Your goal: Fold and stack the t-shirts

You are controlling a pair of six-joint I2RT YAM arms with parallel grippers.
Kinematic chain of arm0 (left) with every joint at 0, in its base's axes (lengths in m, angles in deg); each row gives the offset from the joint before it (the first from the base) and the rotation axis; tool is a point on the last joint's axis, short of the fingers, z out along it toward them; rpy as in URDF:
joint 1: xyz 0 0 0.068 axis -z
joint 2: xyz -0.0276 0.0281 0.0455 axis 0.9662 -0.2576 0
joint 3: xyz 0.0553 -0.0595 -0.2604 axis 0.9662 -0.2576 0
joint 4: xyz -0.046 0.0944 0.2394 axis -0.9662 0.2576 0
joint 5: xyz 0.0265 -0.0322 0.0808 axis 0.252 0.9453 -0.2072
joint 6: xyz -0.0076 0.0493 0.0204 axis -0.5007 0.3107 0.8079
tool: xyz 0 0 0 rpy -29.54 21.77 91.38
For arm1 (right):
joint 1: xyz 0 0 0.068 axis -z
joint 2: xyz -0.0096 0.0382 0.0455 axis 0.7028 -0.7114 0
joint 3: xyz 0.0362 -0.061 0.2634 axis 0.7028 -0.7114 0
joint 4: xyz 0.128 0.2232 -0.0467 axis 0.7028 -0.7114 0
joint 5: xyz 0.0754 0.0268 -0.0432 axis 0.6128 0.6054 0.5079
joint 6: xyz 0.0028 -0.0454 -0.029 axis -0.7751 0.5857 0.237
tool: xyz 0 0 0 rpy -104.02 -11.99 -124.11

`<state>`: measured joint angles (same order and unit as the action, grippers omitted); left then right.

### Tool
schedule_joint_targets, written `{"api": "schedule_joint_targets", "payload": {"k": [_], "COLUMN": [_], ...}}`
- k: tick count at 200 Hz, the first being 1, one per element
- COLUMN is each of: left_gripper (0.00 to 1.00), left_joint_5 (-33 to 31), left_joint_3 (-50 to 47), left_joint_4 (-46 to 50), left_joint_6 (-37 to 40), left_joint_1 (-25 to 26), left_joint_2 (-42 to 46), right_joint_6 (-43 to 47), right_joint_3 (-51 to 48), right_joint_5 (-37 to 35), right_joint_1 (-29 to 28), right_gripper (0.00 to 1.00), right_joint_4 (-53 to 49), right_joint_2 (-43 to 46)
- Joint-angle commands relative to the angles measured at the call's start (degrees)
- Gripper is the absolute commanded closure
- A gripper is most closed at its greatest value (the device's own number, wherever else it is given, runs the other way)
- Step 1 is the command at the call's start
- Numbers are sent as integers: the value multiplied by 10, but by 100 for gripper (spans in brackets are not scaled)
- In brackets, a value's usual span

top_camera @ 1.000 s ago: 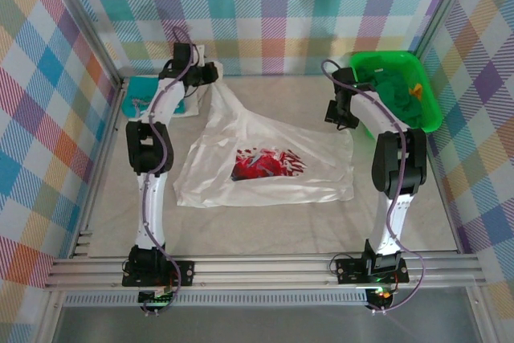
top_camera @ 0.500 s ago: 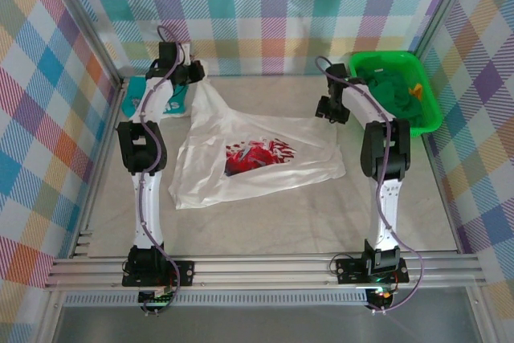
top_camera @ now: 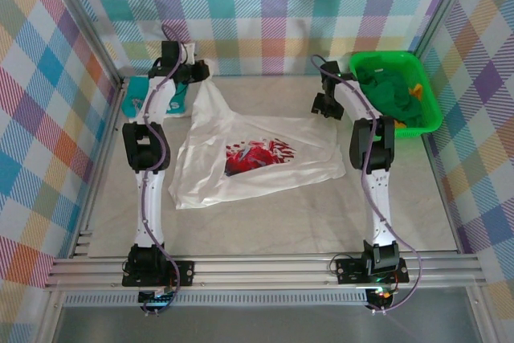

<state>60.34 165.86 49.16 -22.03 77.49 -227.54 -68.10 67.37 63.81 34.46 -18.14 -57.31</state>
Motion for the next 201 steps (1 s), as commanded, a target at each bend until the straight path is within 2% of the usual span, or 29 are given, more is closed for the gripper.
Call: {"api": "schedule_joint_targets", "payload": {"k": [1, 24, 40, 75, 96, 125, 141, 175, 201], "left_gripper": [100, 100, 100, 100, 100, 100, 100, 100, 100], "left_joint_5": [30, 49, 66, 116, 136, 116, 86, 58, 52], "left_joint_3": [31, 40, 41, 36, -36, -306, -410, -538, -576], "left_joint_4": [23, 26, 26, 33, 16, -163, -221, -278, -284], "left_joint_6": [35, 53, 63, 109, 145, 170, 182, 205, 226], "left_joint_1": [13, 20, 22, 24, 24, 25, 24, 24, 25], "left_joint_2": [-6, -4, 1, 25, 74, 229, 292, 369, 408], "right_joint_6": [-11, -7, -1, 9, 10, 14, 15, 4, -2], "right_joint_3": [41, 66, 68, 35, -22, -117, -161, -230, -258], "right_joint_5": [7, 11, 4, -8, -8, 22, 38, 53, 59], "right_joint_1": [2, 2, 2, 2, 3, 3, 3, 4, 5], "right_gripper": [43, 60, 77, 96, 99, 100, 100, 100, 100], "right_joint_4": [-34, -38, -39, -27, 2, 65, 94, 125, 130], "right_joint_2": [-29, -40, -33, 16, 71, 151, 190, 246, 270]}}
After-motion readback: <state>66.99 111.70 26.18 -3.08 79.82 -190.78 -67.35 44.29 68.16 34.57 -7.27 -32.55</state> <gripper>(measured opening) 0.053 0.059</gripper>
